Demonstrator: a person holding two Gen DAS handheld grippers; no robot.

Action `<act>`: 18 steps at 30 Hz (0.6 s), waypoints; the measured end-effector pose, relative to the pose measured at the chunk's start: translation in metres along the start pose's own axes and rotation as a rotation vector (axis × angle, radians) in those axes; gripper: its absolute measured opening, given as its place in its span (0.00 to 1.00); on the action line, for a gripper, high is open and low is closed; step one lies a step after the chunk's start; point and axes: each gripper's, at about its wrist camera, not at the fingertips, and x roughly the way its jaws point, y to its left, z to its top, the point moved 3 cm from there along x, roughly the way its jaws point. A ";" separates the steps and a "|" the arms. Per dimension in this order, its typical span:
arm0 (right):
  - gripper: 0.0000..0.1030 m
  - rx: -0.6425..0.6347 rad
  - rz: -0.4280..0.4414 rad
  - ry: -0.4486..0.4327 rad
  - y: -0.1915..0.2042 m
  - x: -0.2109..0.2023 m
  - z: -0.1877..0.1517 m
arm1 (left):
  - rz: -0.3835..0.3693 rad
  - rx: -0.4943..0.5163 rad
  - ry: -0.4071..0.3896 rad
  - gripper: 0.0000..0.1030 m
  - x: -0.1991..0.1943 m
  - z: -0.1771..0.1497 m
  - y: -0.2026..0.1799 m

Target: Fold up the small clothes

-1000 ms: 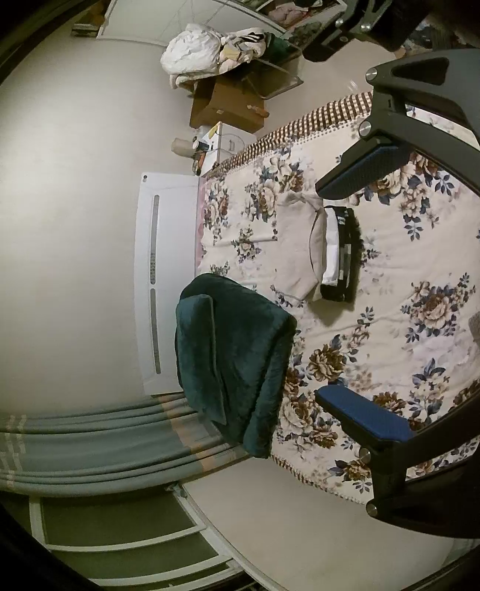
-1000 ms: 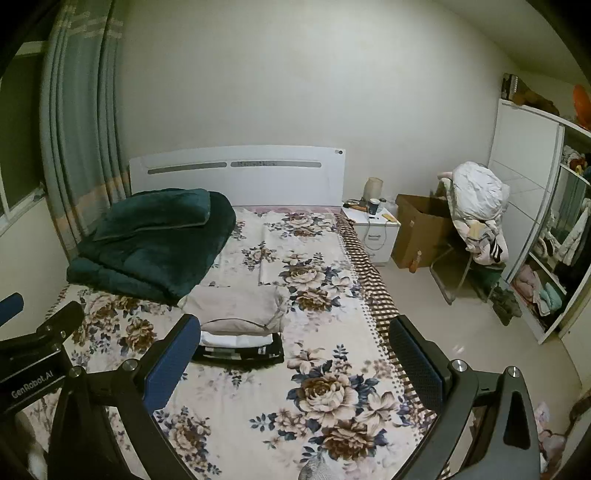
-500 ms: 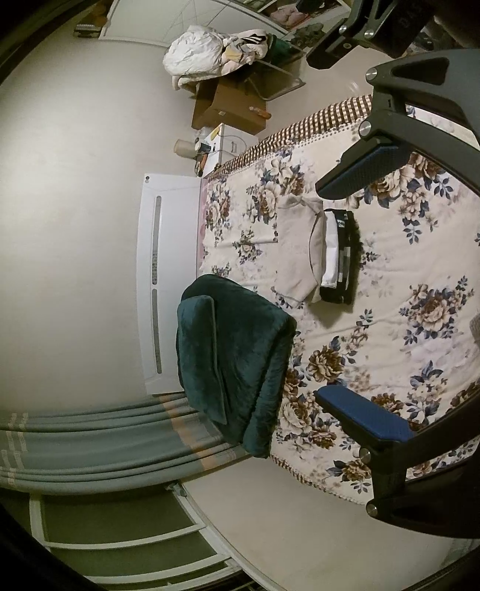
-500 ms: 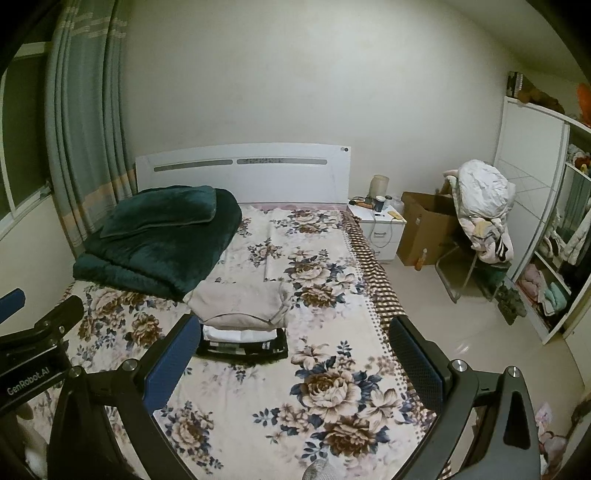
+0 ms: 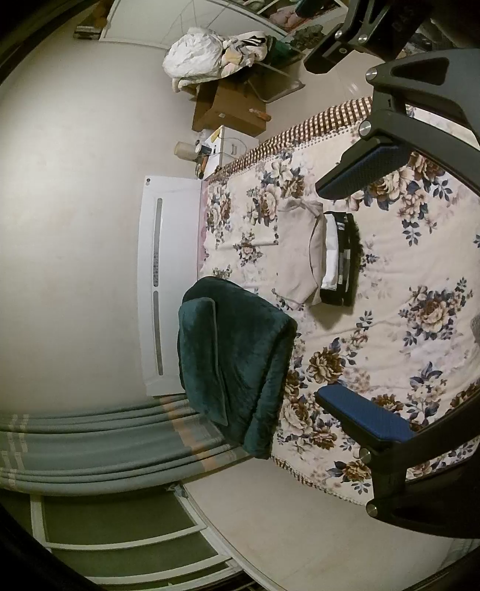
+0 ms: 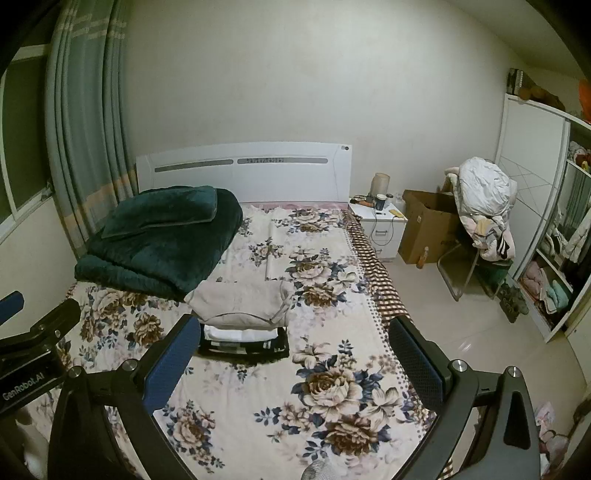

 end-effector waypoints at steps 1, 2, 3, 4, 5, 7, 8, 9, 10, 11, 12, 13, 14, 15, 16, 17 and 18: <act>1.00 0.001 0.000 0.001 0.000 0.000 0.000 | 0.002 0.000 0.000 1.00 0.000 0.000 0.000; 1.00 0.001 0.001 0.001 0.000 0.000 0.000 | 0.003 0.000 0.000 1.00 -0.001 0.000 0.000; 1.00 0.001 0.001 0.002 0.000 0.000 0.000 | 0.000 0.001 0.001 1.00 0.000 0.000 0.000; 1.00 0.001 0.001 0.002 0.000 0.000 0.000 | 0.001 0.000 0.001 1.00 -0.001 0.000 0.000; 1.00 0.001 0.001 0.001 0.000 0.000 0.000 | -0.001 0.001 0.000 1.00 0.000 0.000 0.000; 1.00 0.002 0.003 0.002 0.000 -0.001 -0.001 | -0.001 0.001 0.001 1.00 -0.001 0.000 0.000; 1.00 0.002 0.003 0.002 0.000 -0.001 -0.001 | 0.000 0.001 0.000 1.00 -0.001 0.000 0.000; 1.00 0.001 0.004 0.002 0.002 0.000 -0.001 | 0.000 0.001 -0.001 1.00 -0.001 0.000 0.000; 1.00 0.002 0.004 0.003 0.001 0.000 -0.001 | 0.001 0.001 0.000 1.00 -0.001 0.000 0.000; 1.00 0.004 0.004 0.002 0.001 -0.001 -0.002 | 0.001 0.002 0.001 1.00 0.001 0.000 0.000; 1.00 0.003 0.004 0.001 0.002 -0.001 -0.001 | 0.003 0.001 0.001 1.00 -0.002 0.000 0.001; 1.00 0.003 0.004 0.001 0.002 0.000 -0.002 | 0.004 0.001 0.000 1.00 -0.003 -0.001 0.001; 1.00 0.005 0.004 0.001 0.004 0.000 -0.002 | 0.004 0.001 0.001 1.00 -0.003 0.000 0.001; 1.00 0.006 0.004 0.000 0.006 0.000 -0.003 | 0.003 0.001 0.001 1.00 -0.003 -0.001 0.001; 1.00 0.004 0.004 0.001 0.008 0.000 -0.003 | 0.003 0.001 0.002 1.00 -0.004 -0.001 0.001; 1.00 0.001 0.006 0.003 0.008 0.000 -0.003 | 0.006 0.002 0.001 1.00 -0.005 -0.001 0.001; 1.00 0.003 0.005 0.004 0.008 -0.002 -0.004 | 0.005 0.002 0.000 1.00 -0.005 -0.001 0.001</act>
